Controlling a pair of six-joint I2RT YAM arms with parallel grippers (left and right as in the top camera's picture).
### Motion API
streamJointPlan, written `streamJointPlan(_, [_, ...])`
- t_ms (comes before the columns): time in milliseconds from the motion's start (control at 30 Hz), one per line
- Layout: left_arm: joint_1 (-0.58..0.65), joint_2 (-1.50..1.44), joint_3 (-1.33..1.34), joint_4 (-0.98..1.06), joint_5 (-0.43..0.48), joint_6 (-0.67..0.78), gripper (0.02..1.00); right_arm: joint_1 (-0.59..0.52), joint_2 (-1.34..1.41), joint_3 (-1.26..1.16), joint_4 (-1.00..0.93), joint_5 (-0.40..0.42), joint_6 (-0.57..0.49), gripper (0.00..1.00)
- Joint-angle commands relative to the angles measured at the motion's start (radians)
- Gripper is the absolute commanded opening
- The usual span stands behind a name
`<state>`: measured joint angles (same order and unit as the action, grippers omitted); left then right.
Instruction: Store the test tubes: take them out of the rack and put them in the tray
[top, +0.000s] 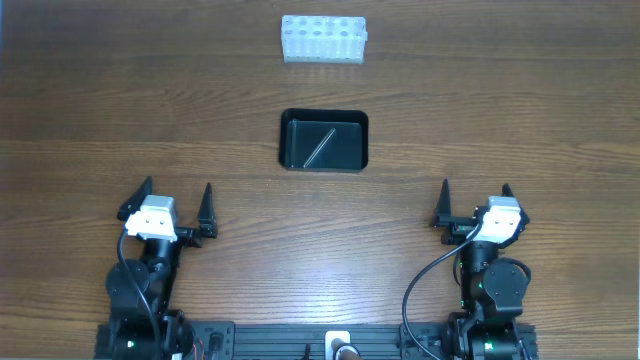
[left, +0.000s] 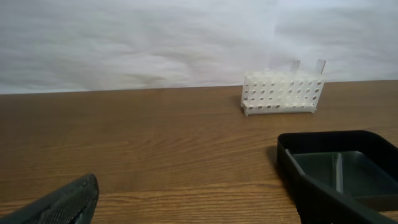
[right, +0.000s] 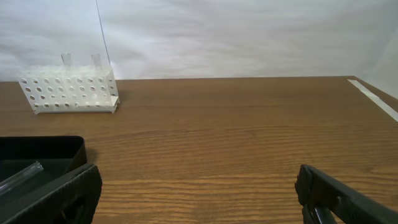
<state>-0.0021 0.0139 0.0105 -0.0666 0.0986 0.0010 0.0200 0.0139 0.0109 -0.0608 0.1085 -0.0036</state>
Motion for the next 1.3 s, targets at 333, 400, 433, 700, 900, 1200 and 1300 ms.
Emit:
streamJointPlan(333, [0.007, -0.007, -0.005, -0.001, 0.016, 0.014, 1.000, 0.003, -0.008, -0.006, -0.003, 0.012, -0.002, 0.991])
streamJointPlan(400, [0.007, -0.007, -0.005, -0.001, 0.016, 0.014, 1.000, 0.003, -0.008, -0.006, -0.003, 0.012, -0.002, 0.991])
streamJointPlan(433, [0.007, -0.007, -0.005, -0.001, 0.016, 0.014, 0.998, 0.003, -0.008, -0.006, -0.003, 0.012, -0.002, 0.991])
streamJointPlan(700, [0.007, -0.007, -0.005, -0.001, 0.016, 0.014, 1.000, 0.003, -0.008, -0.006, -0.003, 0.012, -0.002, 0.991])
streamJointPlan(900, [0.007, -0.007, -0.005, -0.001, 0.016, 0.014, 0.998, 0.003, -0.008, -0.006, -0.003, 0.013, -0.002, 0.991])
streamJointPlan(1200, [0.007, -0.007, -0.005, -0.001, 0.016, 0.014, 0.998, 0.003, 0.003, -0.005, 0.012, 0.013, -0.002, 0.993])
streamJointPlan(1300, [0.007, -0.007, -0.005, -0.001, 0.016, 0.014, 1.000, 0.003, 0.044, -0.005, 0.100, 0.013, -0.002, 0.993])
